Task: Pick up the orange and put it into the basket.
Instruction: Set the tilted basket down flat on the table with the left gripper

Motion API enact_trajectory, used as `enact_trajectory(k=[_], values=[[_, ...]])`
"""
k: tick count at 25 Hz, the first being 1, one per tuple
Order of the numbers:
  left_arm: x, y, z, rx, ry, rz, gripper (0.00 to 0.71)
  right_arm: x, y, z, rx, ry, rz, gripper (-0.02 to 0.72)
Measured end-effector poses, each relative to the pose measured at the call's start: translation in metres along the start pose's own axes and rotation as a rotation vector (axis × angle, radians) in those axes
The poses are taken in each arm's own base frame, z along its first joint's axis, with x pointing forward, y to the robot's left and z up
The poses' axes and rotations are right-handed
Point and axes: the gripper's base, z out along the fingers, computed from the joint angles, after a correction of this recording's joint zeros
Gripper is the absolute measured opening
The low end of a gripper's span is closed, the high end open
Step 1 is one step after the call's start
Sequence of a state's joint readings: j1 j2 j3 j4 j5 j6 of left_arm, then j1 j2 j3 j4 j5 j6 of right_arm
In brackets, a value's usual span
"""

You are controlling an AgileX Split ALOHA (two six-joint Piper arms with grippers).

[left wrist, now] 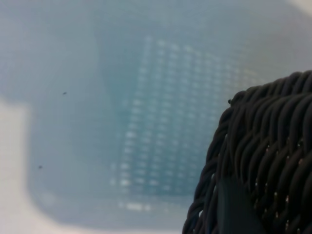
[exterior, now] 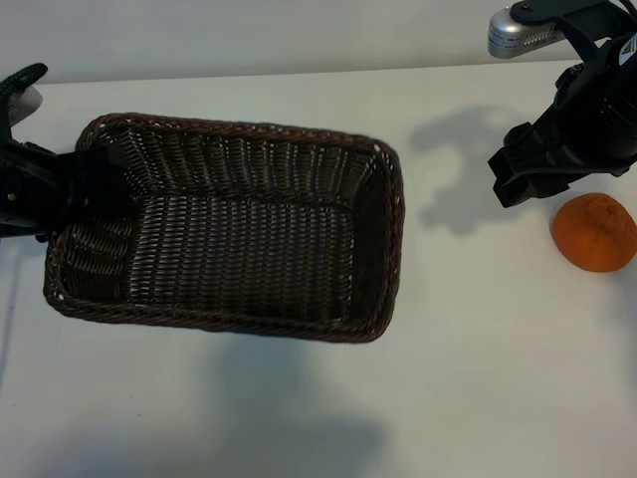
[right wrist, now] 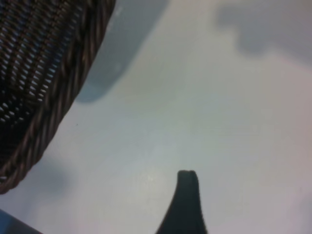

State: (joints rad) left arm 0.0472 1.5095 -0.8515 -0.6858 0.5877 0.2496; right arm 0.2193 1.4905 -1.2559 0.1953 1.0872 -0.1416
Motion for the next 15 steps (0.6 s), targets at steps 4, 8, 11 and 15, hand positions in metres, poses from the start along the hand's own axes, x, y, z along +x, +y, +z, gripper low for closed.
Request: enact_trajectory(k=[4, 8, 11, 15], values=[[-0.003, -0.004, 0.000, 0.044, -0.030, -0.031, 0.332, 0.000, 0.000, 0.000, 0.000, 0.001, 0.000, 0.595], [-0.007, -0.005, 0.000, 0.059, -0.068, -0.051, 0.332, 0.000, 0.000, 0.000, 0.000, 0.001, -0.001, 0.595], [-0.013, -0.006, 0.003, 0.062, -0.071, -0.056, 0.332, 0.000, 0.000, 0.000, 0.000, 0.001, 0.000, 0.595], [-0.028, -0.010, 0.007, 0.076, -0.066, -0.049, 0.332, 0.000, 0.000, 0.000, 0.000, 0.001, 0.000, 0.595]])
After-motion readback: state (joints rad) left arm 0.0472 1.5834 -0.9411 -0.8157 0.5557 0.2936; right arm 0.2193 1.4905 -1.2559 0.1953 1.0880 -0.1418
